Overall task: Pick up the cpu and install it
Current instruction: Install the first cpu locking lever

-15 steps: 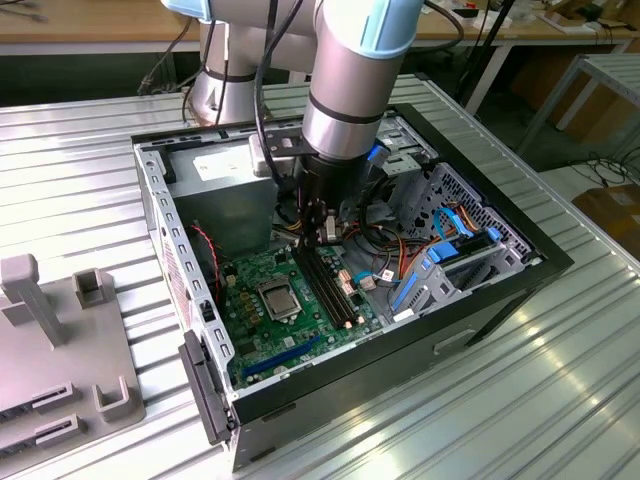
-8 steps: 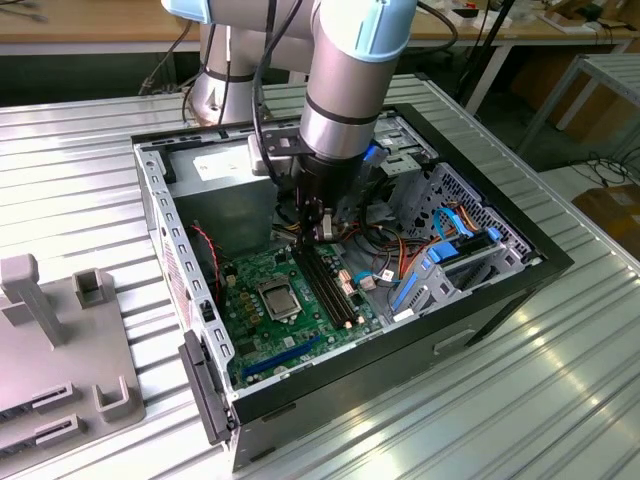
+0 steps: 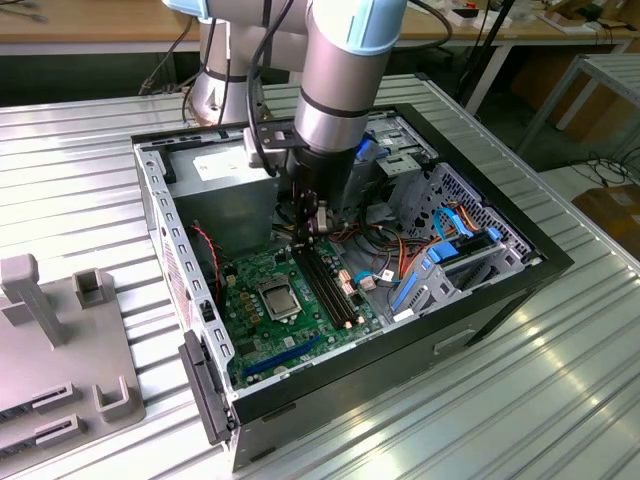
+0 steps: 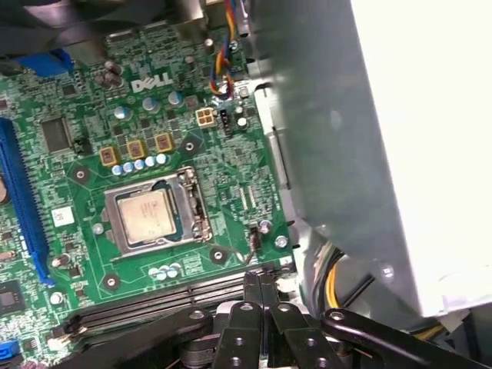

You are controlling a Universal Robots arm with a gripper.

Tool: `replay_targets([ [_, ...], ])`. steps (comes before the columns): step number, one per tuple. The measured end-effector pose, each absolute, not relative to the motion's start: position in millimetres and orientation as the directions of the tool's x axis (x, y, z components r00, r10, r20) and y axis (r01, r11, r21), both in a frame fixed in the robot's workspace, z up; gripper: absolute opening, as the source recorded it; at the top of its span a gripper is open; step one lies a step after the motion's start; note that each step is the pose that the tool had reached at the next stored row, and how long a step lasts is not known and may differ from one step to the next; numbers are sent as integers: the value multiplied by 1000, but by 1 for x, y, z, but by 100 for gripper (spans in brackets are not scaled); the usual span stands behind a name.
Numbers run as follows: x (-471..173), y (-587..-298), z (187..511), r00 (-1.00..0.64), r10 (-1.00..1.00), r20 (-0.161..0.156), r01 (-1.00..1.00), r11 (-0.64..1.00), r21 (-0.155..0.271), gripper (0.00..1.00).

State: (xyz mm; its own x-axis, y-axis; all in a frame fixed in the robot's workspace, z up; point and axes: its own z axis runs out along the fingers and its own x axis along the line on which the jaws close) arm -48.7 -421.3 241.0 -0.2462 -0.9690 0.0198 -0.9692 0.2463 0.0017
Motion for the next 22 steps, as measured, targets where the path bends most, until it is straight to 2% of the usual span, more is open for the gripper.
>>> replay_targets([
  [8,-57,-420,239,-247,-969,7,-969,248,5,11],
  [22,-66,-424,238,-198,-980,6,-980,198,5,11],
])
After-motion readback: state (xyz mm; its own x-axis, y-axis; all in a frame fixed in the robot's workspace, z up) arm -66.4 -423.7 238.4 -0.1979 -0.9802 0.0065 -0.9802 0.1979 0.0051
